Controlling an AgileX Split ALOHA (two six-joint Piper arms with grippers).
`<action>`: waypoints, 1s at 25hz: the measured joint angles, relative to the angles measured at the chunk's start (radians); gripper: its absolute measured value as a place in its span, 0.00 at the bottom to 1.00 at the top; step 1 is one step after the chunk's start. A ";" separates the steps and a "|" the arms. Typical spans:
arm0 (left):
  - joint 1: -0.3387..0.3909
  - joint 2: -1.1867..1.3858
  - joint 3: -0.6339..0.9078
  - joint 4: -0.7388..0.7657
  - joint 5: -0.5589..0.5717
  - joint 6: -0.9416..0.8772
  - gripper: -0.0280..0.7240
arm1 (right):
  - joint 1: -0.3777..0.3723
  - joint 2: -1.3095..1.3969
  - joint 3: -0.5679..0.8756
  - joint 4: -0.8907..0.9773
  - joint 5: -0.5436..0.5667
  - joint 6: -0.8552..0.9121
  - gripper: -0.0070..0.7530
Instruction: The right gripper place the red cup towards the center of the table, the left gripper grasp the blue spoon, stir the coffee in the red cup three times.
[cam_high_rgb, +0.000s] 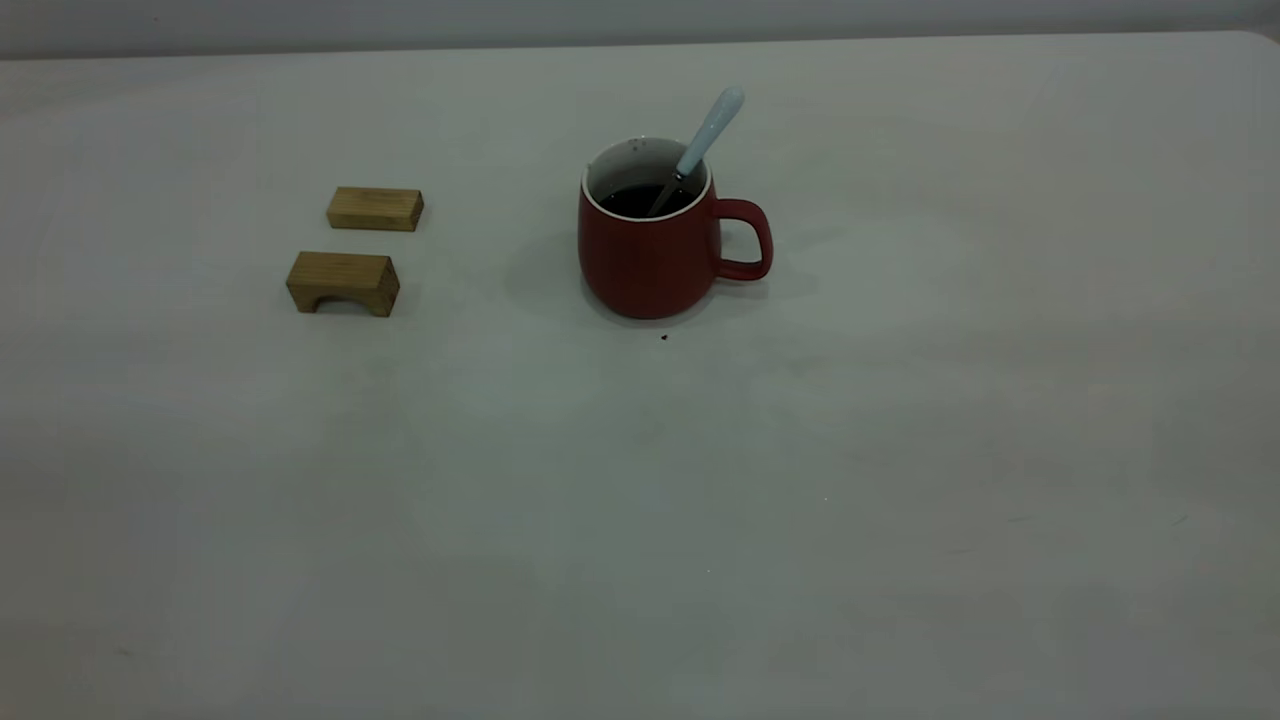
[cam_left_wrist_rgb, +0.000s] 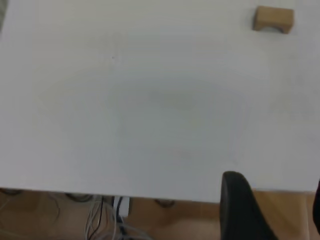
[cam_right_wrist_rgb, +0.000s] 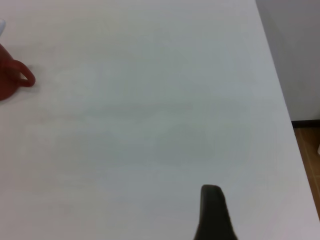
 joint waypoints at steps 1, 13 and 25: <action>0.009 -0.028 0.004 0.000 0.004 -0.002 0.60 | 0.000 0.000 0.000 0.000 0.000 0.000 0.75; 0.019 -0.141 0.011 -0.002 0.019 -0.006 0.60 | 0.000 0.000 0.000 0.000 0.000 0.000 0.75; 0.019 -0.142 0.011 -0.002 0.021 -0.006 0.60 | 0.000 0.000 0.000 0.000 0.000 0.000 0.75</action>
